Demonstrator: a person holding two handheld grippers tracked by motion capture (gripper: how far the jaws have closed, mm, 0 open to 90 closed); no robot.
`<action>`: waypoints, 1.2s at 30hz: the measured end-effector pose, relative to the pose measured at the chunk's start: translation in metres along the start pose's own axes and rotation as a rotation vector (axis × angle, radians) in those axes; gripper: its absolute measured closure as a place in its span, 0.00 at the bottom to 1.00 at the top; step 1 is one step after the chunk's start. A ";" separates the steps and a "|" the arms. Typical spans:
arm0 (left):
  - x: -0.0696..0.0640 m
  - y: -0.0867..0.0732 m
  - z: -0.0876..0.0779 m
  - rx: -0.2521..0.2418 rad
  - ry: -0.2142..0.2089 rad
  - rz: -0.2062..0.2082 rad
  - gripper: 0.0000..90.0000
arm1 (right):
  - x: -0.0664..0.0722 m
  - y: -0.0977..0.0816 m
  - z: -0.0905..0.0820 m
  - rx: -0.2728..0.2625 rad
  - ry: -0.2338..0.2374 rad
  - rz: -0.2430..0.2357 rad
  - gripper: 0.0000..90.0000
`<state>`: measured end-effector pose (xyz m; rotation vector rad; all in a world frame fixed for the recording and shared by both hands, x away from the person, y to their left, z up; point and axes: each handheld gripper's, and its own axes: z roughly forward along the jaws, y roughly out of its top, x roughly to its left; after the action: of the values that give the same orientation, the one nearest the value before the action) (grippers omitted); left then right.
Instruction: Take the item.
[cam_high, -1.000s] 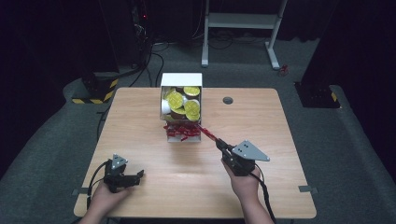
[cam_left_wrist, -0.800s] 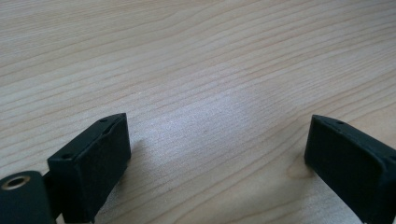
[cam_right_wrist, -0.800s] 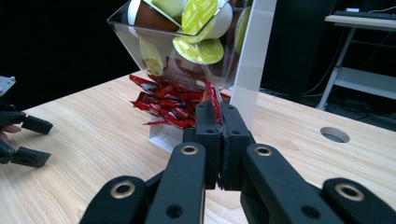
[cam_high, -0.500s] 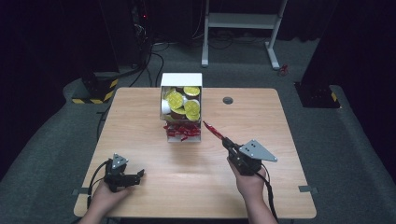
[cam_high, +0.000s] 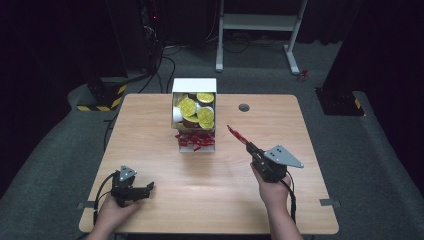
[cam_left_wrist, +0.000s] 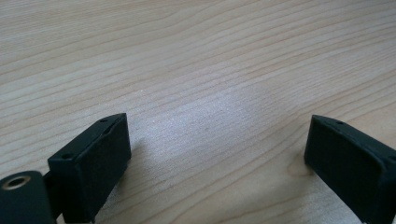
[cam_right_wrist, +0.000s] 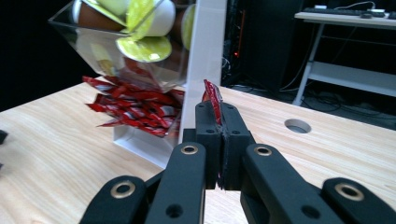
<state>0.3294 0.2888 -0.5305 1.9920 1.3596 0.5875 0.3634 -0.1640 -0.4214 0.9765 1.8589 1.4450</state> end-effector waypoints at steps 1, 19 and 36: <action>0.000 0.000 0.000 -0.002 0.000 -0.004 0.08 | -0.001 0.000 0.000 0.002 -0.003 0.004 0.99; -0.001 -0.003 -0.003 -0.003 0.009 -0.007 0.08 | -0.036 -0.012 0.011 0.046 -0.127 0.009 0.99; -0.002 -0.006 -0.006 -0.003 0.013 -0.014 0.09 | -0.064 -0.046 0.034 0.164 -0.227 0.035 0.99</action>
<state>0.3206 0.2898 -0.5306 1.9781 1.3787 0.5973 0.4184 -0.2051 -0.4732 1.2043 1.8202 1.1604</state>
